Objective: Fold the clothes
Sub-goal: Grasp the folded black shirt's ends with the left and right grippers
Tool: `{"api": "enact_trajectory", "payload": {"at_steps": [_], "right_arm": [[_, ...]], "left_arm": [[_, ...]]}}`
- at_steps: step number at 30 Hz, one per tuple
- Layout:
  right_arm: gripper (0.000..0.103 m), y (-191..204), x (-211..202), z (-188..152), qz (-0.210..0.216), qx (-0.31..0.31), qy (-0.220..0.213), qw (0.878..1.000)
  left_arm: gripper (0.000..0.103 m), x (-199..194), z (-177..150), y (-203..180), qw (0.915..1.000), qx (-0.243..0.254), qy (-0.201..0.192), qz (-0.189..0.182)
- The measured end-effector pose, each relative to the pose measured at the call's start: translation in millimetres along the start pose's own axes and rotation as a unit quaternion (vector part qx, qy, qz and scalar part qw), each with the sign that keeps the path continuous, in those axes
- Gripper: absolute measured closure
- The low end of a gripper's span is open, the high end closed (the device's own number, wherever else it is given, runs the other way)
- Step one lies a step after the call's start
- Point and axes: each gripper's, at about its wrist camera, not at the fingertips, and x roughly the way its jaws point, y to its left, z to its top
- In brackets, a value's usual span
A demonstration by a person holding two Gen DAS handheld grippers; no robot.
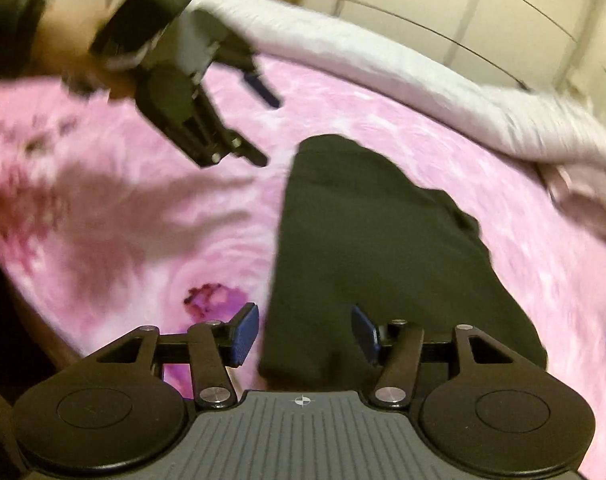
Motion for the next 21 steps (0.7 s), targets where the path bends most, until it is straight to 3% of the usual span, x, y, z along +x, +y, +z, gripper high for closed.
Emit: {"api": "enact_trajectory", "payload": {"at_steps": [5,6,8,13,18,20,21], "right_arm": [[0.051,20.7,47.5,-8.1,-0.061,-0.088,0.055,0.993],[0.066,21.0,49.7,-10.2,-0.077,-0.104,0.055,0.99],[0.078,11.0,39.3,-12.1,-0.082,-0.119,0.053,0.988],[0.082,-24.7,2.0,-19.1,-0.085,-0.142,0.049,0.985],[0.082,-67.6,-33.8,-51.4,-0.105,-0.146,0.061,0.982],[0.081,-77.8,-38.4,-70.8,-0.11,-0.148,0.067,0.981],[0.081,-79.1,-37.0,-81.9,-0.114,-0.148,0.068,0.98]], "left_arm": [[0.034,5.9,-8.0,-16.5,0.9988,0.047,-0.009,0.011],[0.031,8.1,-9.2,-20.2,0.9981,0.058,-0.012,0.015],[0.026,12.8,-10.9,-31.2,0.9953,0.091,-0.021,0.025],[0.025,31.0,-2.1,-68.1,0.9763,0.201,-0.054,0.057],[0.027,52.4,22.3,-99.9,0.961,0.259,-0.074,0.062],[0.032,58.5,31.2,-112.4,0.9564,0.277,-0.074,0.054],[0.042,61.0,34.1,-118.2,0.9543,0.287,-0.068,0.048]]}}
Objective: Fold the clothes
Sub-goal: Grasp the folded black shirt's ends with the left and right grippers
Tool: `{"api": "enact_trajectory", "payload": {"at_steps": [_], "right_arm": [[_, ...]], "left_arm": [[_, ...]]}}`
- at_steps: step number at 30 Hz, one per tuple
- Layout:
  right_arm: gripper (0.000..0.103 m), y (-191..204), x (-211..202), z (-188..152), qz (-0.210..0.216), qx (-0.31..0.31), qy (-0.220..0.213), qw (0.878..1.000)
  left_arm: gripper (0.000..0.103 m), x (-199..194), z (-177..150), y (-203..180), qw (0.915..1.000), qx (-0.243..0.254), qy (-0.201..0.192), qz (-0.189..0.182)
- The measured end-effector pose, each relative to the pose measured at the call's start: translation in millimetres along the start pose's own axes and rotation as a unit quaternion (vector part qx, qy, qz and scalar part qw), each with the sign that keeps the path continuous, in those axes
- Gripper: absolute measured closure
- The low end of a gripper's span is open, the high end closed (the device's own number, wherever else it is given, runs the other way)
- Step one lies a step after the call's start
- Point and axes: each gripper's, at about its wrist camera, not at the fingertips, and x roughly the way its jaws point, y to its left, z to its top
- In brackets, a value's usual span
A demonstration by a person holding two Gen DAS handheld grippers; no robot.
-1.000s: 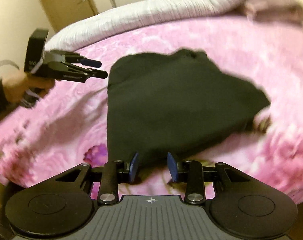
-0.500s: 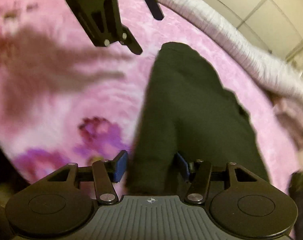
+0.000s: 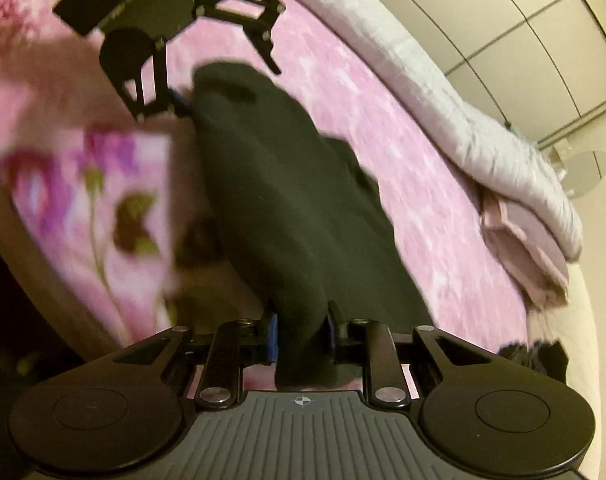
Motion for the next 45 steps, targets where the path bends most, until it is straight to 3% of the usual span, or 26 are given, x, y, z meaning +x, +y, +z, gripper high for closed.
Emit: {"api": "enact_trajectory", "payload": {"at_steps": [1,2,4,7,11,14,16,19,24,30,42,45], "right_arm": [[0.081,5.6,2.3,-8.2,-0.006,-0.003,0.001,1.0],[0.079,12.0,4.5,-15.6,-0.013,-0.007,0.002,1.0],[0.072,29.1,10.5,-23.0,-0.034,-0.018,0.002,0.999],[0.064,55.3,18.6,-23.4,-0.08,-0.028,0.004,0.996],[0.041,82.4,23.1,-19.1,-0.112,-0.034,-0.027,0.993],[0.039,91.9,39.6,-18.3,-0.143,-0.069,-0.039,0.987],[0.039,83.1,50.5,-20.4,-0.167,-0.074,-0.035,0.983],[0.039,60.9,60.6,-25.6,-0.165,-0.069,-0.026,0.983],[0.063,43.9,65.3,-30.2,-0.142,-0.083,-0.023,0.986],[0.064,40.6,61.8,-29.4,-0.128,-0.07,-0.024,0.989],[0.064,39.5,57.6,-29.8,-0.112,-0.06,-0.026,0.992],[0.064,40.8,57.1,-29.6,-0.109,-0.059,-0.025,0.992]], "left_arm": [[0.049,2.7,4.9,-3.5,0.9999,0.01,0.004,-0.008],[0.064,5.3,7.8,-6.5,0.9996,0.018,0.011,-0.016],[0.084,10.2,11.1,-11.3,0.9988,0.029,0.024,-0.033],[0.087,11.5,11.1,-7.0,0.9983,0.007,0.031,-0.049],[0.088,16.4,10.1,19.6,0.9938,-0.066,0.034,-0.083],[0.088,19.2,10.3,32.2,0.9909,-0.085,0.035,-0.098],[0.086,20.5,11.8,32.1,0.992,-0.07,0.037,-0.097],[0.08,22.5,14.7,27.1,0.9938,-0.052,0.042,-0.089],[0.072,20.5,21.3,12.5,0.9955,-0.024,0.046,-0.078],[0.058,25.2,25.2,6.4,0.9971,0.008,0.048,-0.059],[0.057,26.9,26.3,0.9,0.9959,0.042,0.053,-0.059],[0.054,25.7,26.3,-11.6,0.9934,0.1,0.042,-0.037]]}}
